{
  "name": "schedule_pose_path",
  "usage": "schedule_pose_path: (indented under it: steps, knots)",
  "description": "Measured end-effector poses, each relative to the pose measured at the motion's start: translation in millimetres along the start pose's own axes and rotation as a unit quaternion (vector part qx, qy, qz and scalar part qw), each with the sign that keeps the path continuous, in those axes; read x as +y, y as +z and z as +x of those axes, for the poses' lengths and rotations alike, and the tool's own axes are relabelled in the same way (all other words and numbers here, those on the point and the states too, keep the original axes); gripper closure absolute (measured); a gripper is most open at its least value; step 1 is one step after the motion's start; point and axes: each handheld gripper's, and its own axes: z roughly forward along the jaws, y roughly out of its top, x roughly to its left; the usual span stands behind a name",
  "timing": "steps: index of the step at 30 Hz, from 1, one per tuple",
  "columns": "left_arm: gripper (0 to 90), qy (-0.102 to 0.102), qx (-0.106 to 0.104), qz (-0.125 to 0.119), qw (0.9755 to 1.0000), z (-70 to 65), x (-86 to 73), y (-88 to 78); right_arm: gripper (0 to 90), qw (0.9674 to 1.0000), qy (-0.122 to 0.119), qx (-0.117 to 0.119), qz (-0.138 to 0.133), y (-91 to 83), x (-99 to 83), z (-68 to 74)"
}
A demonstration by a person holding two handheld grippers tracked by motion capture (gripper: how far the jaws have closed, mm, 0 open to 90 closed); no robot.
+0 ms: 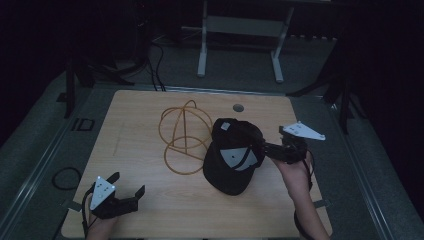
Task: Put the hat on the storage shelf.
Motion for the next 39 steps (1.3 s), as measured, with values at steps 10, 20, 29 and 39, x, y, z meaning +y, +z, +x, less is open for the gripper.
schedule_pose_path:
  steps: [10, 20, 29, 39]
  knots:
    - [1.7, -0.006, -0.012, 0.007, 0.9999, 1.7, -2.2, 2.2, 30.6, 0.9958, 0.004, -0.028, 0.087, 40.2, -22.2, 16.2]
    - [1.7, -0.018, -0.013, 0.010, 0.9997, 3.8, -0.8, 4.4, 81.8, 0.9910, 0.003, -0.074, 0.111, 51.9, -32.6, 7.8]
    - [1.7, -0.020, -0.017, 0.012, 0.9996, 3.7, -1.1, 5.2, 87.4, 0.9936, 0.042, -0.081, 0.066, 45.2, -26.5, 3.9]
    - [1.7, -0.021, -0.037, 0.010, 0.9990, -2.9, 1.5, 5.5, 87.5, 0.9973, 0.030, -0.067, 0.004, 14.3, 6.5, 4.2]
